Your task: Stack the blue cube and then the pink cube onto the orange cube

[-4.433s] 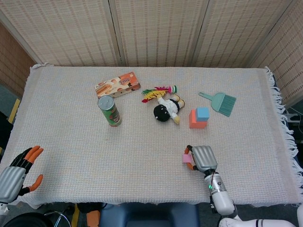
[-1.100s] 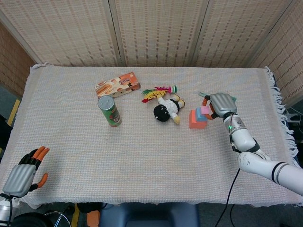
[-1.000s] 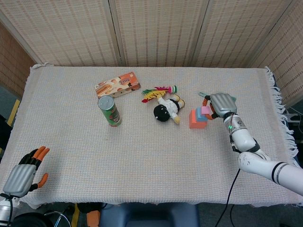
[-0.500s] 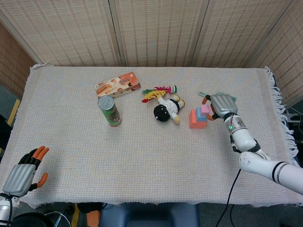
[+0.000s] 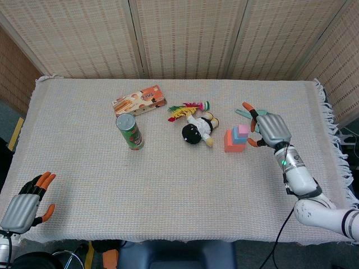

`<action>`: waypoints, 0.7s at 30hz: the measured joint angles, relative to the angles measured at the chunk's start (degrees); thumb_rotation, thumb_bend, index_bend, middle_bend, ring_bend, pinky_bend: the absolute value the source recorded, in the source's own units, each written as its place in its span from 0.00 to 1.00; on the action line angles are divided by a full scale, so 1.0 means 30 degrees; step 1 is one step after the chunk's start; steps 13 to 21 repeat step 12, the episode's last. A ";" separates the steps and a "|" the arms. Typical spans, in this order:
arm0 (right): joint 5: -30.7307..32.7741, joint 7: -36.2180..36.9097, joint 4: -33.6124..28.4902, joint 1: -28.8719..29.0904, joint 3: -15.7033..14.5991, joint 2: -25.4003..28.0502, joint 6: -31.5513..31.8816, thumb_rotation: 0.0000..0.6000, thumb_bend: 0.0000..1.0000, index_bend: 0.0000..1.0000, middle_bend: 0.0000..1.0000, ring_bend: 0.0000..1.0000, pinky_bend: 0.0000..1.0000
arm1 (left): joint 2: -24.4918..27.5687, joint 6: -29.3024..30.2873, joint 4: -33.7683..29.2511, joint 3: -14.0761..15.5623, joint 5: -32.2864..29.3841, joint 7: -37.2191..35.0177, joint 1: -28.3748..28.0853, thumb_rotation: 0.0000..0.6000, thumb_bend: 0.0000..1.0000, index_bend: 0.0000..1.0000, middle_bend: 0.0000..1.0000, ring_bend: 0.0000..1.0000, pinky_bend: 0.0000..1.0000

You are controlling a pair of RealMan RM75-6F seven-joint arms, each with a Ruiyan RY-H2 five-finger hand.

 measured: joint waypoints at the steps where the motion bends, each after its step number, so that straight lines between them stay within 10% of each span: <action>1: -0.0969 0.0202 -0.0343 -0.0598 -0.0198 0.0097 0.0864 1.00 0.16 0.01 0.14 0.14 0.36 | -0.0009 0.0076 0.0018 -0.0015 0.0031 -0.0033 0.0018 1.00 0.43 0.00 0.00 0.03 0.14; 12: -1.2480 0.0660 0.1071 -1.1423 -0.5597 -0.1770 1.3768 1.00 0.16 0.00 0.02 0.00 0.12 | -0.0513 0.1905 0.0706 -0.0181 0.1284 -0.0305 0.0378 1.00 0.43 0.00 0.00 0.00 0.14; 21: -1.2480 0.0660 0.1071 -1.1423 -0.5597 -0.1770 1.3768 1.00 0.16 0.00 0.02 0.00 0.12 | -0.0513 0.1905 0.0706 -0.0181 0.1284 -0.0305 0.0378 1.00 0.43 0.00 0.00 0.00 0.14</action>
